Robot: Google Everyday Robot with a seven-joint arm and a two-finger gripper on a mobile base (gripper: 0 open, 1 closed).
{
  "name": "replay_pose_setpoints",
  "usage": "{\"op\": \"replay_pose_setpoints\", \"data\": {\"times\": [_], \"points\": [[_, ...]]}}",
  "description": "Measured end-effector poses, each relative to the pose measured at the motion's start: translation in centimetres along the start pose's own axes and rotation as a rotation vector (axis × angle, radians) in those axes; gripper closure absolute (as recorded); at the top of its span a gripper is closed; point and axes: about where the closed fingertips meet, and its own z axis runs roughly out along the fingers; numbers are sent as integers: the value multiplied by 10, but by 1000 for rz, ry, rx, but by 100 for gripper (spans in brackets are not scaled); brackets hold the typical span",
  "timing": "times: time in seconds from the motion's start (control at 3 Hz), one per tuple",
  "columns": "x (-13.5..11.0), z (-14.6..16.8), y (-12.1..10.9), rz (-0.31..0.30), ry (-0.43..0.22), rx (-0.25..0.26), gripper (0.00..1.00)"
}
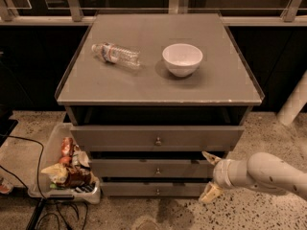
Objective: Open middle drawer
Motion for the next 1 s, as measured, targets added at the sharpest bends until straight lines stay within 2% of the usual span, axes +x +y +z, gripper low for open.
{"op": "replay_pose_setpoints", "data": {"times": [0.33, 0.67, 1.0], "points": [[-4, 0, 5, -23, -2, 0, 0], [-1, 23, 22, -55, 28, -16, 0], [5, 49, 34, -83, 70, -10, 0]]}}
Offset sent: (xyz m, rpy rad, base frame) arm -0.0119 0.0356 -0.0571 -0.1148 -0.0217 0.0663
